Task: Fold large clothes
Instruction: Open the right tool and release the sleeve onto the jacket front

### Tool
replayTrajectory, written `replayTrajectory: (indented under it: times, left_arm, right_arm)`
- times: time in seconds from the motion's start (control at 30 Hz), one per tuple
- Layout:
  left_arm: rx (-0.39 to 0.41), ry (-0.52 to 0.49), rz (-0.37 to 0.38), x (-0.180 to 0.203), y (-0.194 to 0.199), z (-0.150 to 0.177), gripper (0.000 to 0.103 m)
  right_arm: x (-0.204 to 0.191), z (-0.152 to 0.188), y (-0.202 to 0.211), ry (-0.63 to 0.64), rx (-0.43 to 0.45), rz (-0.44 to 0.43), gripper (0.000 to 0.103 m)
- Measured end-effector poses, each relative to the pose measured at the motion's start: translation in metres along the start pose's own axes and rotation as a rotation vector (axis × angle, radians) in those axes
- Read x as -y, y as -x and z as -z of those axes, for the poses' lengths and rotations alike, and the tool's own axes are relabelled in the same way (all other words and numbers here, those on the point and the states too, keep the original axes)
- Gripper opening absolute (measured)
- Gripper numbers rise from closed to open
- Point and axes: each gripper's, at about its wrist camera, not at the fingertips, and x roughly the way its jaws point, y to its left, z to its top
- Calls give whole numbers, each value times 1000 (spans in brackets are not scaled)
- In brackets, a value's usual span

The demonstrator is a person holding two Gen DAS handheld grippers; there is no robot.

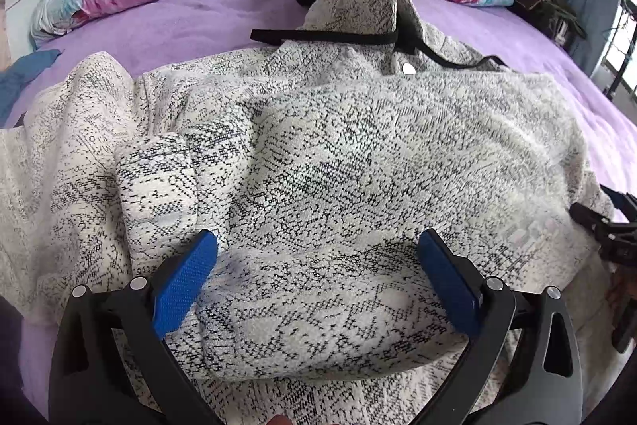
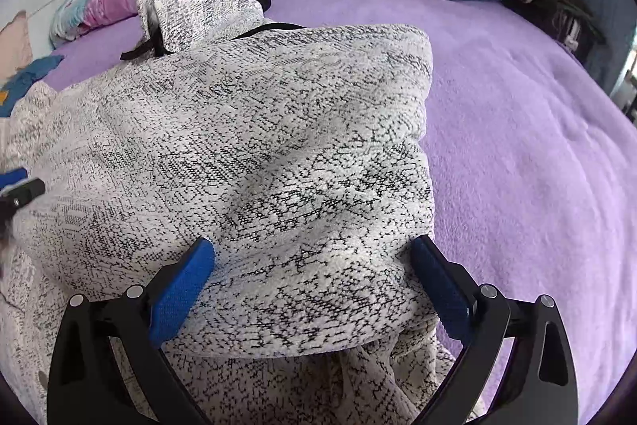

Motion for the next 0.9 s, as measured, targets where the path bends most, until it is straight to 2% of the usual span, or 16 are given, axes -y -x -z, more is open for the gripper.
replayTrajectory:
  times: [0.1, 0.2, 0.27, 0.33, 0.37, 0.43, 0.5, 0.57, 0.63, 0.7, 0.83, 0.9]
  left_arm:
    - [8, -7, -22, 2, -3, 1, 99]
    - [0, 10, -22, 1, -2, -2, 98]
    - [-3, 20, -23, 1, 4, -6, 98]
    - [26, 30, -24, -1, 16, -9, 98]
    - [42, 30, -31, -2, 20, -12, 98]
    - [49, 39, -44, -6, 22, -14, 98]
    - [13, 54, -47, -12, 13, -11, 98]
    - [2, 36, -60, -13, 5, -6, 97]
    - [19, 0, -91, -8, -1, -3, 99]
    - [24, 17, -89, -10, -5, -1, 99]
    - [16, 21, -78, -13, -3, -4, 98]
    - [25, 35, -44, -17, 12, -8, 98]
  right_arm:
    - [1, -1, -9, -15, -36, -15, 97]
    - [-3, -12, -5, 23, -84, 7, 97]
    - [-5, -22, 17, 33, -54, 3, 96]
    - [-7, -32, 36, 42, 10, -3, 96]
    - [-8, -36, 38, 49, 14, -4, 96]
    - [-13, -47, 31, 67, 13, -14, 96]
    - [-20, -59, 13, 107, -7, 1, 96]
    - [-20, -71, -9, 87, -34, -23, 96]
    - [-22, -72, -36, 77, -94, -5, 97]
    - [-26, -65, -51, 104, -87, 9, 97]
    - [-29, -63, -46, 100, -74, 37, 97]
    - [-36, -67, -32, 94, -71, 63, 97]
